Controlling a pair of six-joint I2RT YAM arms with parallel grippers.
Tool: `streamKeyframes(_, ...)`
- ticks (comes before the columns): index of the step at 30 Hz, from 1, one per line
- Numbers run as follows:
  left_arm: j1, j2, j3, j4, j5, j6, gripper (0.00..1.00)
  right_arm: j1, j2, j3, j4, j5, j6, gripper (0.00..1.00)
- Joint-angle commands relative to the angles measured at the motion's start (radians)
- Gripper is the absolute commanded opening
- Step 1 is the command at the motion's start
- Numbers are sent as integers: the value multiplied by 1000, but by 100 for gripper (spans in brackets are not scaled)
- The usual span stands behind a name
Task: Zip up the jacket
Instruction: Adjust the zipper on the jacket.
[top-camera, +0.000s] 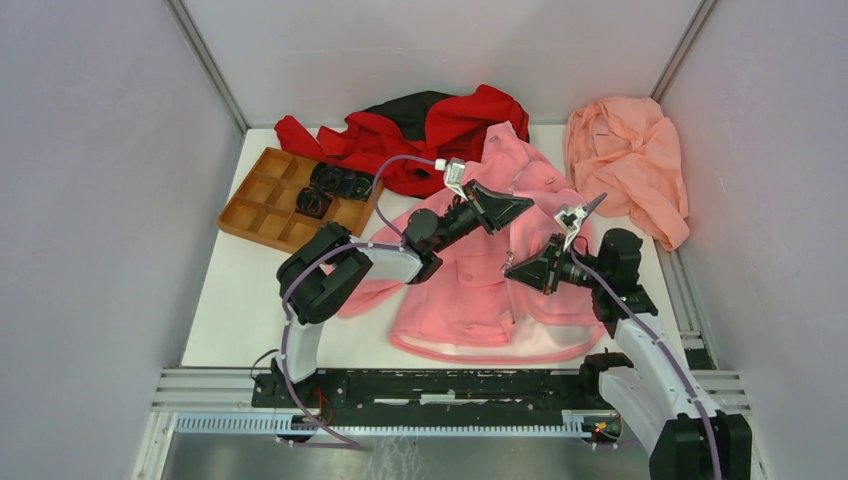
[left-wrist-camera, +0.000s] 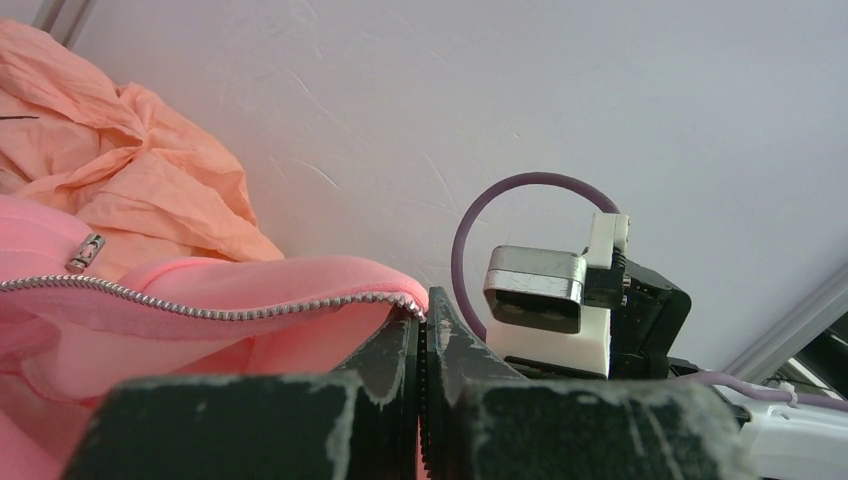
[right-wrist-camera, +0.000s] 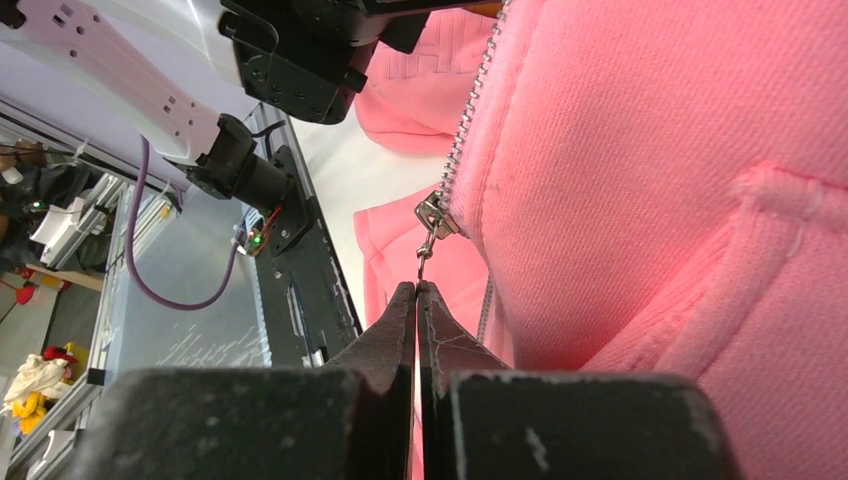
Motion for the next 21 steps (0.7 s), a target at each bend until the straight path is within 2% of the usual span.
streamKeyframes(1,43,-50,54,154,-112,35,2,44,-38,-70,-143,-61,3,0)
streamKeyframes(7,43,-38,83,148,-91,20,2,53,-21,-45,-149,-59,-18,0)
streamKeyframes(14,41,-40,37,165,-47,-1,2,21,44,3,-88,-95,-8,0)
streamKeyframes(16,41,-37,34,170,-22,-5,2,1,59,38,-147,-92,-77,0)
streamKeyframes(19,41,-39,35,176,12,-4,2,-15,68,110,-282,-73,-267,0)
streamKeyframes(21,40,-45,38,177,29,0,2,-17,58,127,-281,-66,-326,1)
